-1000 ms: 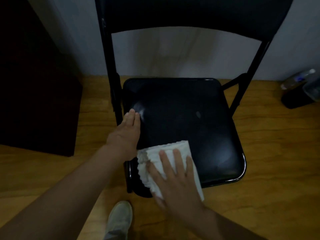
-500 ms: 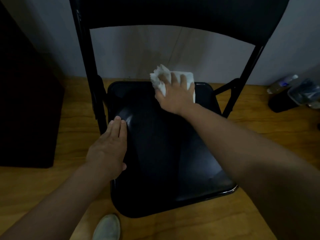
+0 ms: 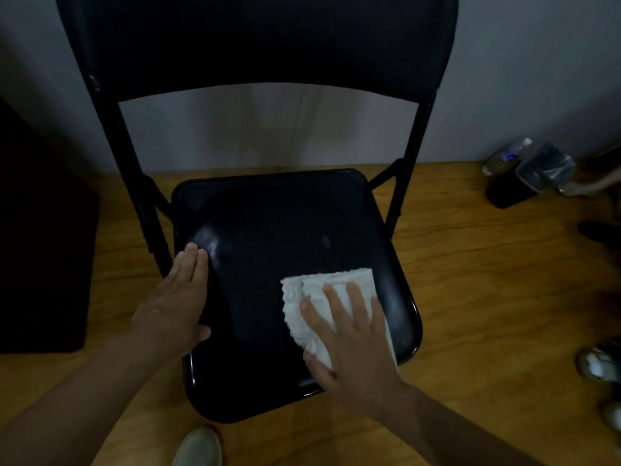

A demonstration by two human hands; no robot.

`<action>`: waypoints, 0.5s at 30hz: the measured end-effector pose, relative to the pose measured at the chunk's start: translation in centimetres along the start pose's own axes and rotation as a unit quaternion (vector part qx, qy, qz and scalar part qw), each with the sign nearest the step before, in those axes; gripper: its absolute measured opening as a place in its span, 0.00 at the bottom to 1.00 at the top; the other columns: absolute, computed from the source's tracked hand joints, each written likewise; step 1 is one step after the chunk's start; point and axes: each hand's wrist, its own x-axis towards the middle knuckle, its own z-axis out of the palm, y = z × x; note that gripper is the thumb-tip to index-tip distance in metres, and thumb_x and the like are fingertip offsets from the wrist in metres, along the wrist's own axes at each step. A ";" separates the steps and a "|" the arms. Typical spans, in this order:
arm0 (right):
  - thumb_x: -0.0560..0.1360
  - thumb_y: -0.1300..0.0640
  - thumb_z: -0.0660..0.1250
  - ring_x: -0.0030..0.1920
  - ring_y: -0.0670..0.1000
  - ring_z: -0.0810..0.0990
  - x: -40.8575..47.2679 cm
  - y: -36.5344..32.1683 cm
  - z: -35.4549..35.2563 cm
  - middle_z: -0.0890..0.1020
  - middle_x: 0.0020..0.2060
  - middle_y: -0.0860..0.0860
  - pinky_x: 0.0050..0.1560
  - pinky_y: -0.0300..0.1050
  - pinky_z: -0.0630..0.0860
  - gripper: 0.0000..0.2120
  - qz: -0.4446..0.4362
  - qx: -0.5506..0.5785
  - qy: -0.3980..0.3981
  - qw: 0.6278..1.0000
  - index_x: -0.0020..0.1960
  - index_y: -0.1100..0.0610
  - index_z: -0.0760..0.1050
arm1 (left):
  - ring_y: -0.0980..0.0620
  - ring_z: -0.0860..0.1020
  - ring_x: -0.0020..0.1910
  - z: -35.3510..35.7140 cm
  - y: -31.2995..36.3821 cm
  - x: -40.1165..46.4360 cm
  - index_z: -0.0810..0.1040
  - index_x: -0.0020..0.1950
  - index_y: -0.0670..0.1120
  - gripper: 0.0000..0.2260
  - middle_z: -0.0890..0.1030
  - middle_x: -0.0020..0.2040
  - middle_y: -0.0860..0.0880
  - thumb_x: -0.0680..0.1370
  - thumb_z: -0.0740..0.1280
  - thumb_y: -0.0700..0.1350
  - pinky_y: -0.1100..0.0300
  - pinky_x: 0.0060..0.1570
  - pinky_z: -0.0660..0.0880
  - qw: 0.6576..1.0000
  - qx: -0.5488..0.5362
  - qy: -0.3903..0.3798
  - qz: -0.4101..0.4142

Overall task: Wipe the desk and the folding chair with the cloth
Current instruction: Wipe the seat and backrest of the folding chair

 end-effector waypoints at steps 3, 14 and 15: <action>0.80 0.33 0.55 0.83 0.66 0.51 1.1 0.6 -0.1 0.58 0.84 0.54 0.76 0.76 0.54 0.35 -0.002 0.004 0.000 1.000 0.84 0.42 0.54 | 0.49 0.34 0.78 0.4 -0.2 0.2 0.28 0.77 0.43 0.58 0.27 0.77 0.45 0.72 0.76 0.51 0.56 0.78 0.48 1.000 -0.009 0.010 0.000; 0.72 0.22 0.47 0.83 0.65 0.40 20.2 5.5 -2.5 0.46 0.85 0.51 0.76 0.76 0.41 0.45 0.105 0.027 0.025 0.994 0.84 0.40 0.44 | 0.51 0.32 0.77 1.0 -1.0 0.6 0.25 0.74 0.45 0.59 0.25 0.76 0.47 0.72 0.76 0.51 0.57 0.78 0.46 0.999 -0.025 0.023 0.013; 0.73 0.23 0.46 0.83 0.65 0.40 21.2 5.7 -2.7 0.46 0.85 0.51 0.76 0.76 0.40 0.43 0.108 0.031 0.024 0.993 0.84 0.39 0.43 | 0.51 0.32 0.77 1.1 -1.0 0.7 0.26 0.75 0.45 0.59 0.25 0.76 0.47 0.72 0.76 0.51 0.57 0.78 0.46 0.999 -0.024 0.022 0.011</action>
